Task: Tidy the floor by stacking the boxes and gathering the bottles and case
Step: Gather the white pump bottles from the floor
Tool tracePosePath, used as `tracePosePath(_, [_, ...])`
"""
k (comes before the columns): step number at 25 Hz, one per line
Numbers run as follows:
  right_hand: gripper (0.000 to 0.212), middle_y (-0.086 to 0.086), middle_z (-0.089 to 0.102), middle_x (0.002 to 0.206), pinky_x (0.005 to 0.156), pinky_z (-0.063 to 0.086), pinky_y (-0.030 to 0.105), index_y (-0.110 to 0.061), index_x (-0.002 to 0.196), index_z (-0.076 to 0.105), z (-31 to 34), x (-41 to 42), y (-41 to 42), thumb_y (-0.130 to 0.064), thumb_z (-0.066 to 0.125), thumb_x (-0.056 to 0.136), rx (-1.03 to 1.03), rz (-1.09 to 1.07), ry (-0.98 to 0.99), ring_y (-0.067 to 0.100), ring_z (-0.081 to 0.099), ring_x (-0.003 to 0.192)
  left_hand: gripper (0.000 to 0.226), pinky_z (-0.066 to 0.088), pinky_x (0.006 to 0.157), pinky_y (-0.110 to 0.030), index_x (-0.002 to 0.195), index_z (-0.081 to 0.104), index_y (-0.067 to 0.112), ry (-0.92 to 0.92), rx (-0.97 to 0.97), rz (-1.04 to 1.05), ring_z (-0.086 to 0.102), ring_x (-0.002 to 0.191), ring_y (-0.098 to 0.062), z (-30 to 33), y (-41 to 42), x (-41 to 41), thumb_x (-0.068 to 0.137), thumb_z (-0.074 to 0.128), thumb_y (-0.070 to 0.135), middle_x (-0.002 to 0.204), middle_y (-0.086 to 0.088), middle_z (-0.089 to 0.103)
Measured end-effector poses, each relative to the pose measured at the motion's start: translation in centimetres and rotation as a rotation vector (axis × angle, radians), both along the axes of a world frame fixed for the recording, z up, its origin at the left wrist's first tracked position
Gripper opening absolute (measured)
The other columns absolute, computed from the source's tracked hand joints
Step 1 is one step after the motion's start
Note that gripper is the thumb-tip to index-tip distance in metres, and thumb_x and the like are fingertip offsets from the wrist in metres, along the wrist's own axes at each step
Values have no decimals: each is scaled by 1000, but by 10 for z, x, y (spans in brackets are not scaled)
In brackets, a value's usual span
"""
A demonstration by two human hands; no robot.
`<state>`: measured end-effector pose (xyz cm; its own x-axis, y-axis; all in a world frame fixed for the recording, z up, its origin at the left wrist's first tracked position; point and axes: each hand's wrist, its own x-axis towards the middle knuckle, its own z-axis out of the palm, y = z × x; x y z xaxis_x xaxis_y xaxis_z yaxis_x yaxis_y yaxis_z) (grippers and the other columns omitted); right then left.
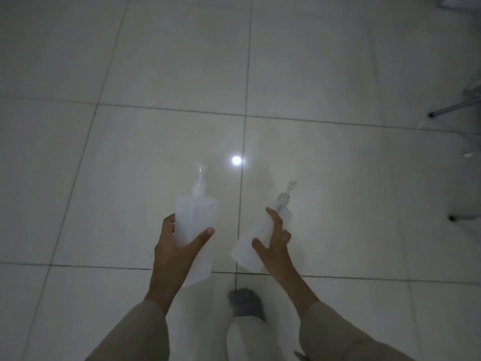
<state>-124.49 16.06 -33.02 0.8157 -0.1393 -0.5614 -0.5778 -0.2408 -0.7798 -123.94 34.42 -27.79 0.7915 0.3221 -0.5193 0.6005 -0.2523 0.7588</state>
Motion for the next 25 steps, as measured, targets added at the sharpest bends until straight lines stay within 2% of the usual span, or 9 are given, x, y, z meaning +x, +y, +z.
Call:
tracePosePath(3, [96,-9,20,127,98,33,37,-53,130,-2,101,-22,-32,-11,66,76,64,-26,-146,14,29,113,72,50,91,-42,127,40,25,-65,-18,-119,53,108,-25,88,-35,-10,67,75,42,120,-2,51])
tracePosePath(5, [110,-25,16,135,100,40,37,-60,130,-12,167,-43,-53,-23,69,66,145,-61,-270,15,30,125,73,50,89,-39,126,42,26,-119,-62,-178,54,107,-23,147,-57,-20,65,76,47,119,-1,52])
tracePosePath(6, [114,-29,16,136,96,47,31,-62,129,-17,199,-57,-65,-23,70,65,191,-90,-314,15,33,127,74,51,88,-39,124,42,28,-146,-88,-205,55,105,-22,177,-69,-26,62,77,52,118,0,53])
tracePosePath(8, [118,-21,27,132,78,52,13,-62,127,-21,266,-92,-93,-21,70,63,256,-165,-350,14,42,120,80,53,84,-39,120,44,30,-181,-131,-265,58,100,-20,238,-94,-40,52,72,63,113,2,56])
tracePosePath(10, [118,-7,38,128,75,52,13,-63,128,-17,321,-131,-116,-28,70,57,295,-230,-380,14,50,114,80,54,75,-35,116,44,34,-224,-182,-327,60,94,-15,285,-118,-58,47,65,68,104,10,57])
tracePosePath(13, [109,-2,47,125,81,55,31,-57,136,2,392,-213,-152,-28,69,54,372,-386,-448,13,59,105,72,49,63,-26,112,43,36,-250,-276,-461,59,89,-6,350,-167,-104,50,62,67,99,17,55])
tracePosePath(17, [86,-4,54,113,75,55,34,-47,128,28,448,-324,-189,-24,66,54,409,-643,-535,13,64,92,58,47,65,-25,112,46,29,-248,-372,-684,59,91,-8,402,-239,-185,65,55,62,100,12,58])
tracePosePath(22, [80,-3,56,115,80,55,38,-39,128,29,495,-472,-217,-35,69,59,346,-928,-592,14,66,94,77,51,70,-32,115,46,22,-208,-419,-1036,61,92,-15,443,-318,-314,58,51,74,101,7,58])
tracePosePath(25, [73,-1,56,117,79,55,38,-32,123,36,517,-572,-222,-43,68,59,269,-1108,-661,18,64,100,79,53,70,-36,110,46,22,-198,-457,-1197,63,89,-19,469,-348,-405,52,49,76,99,3,59])
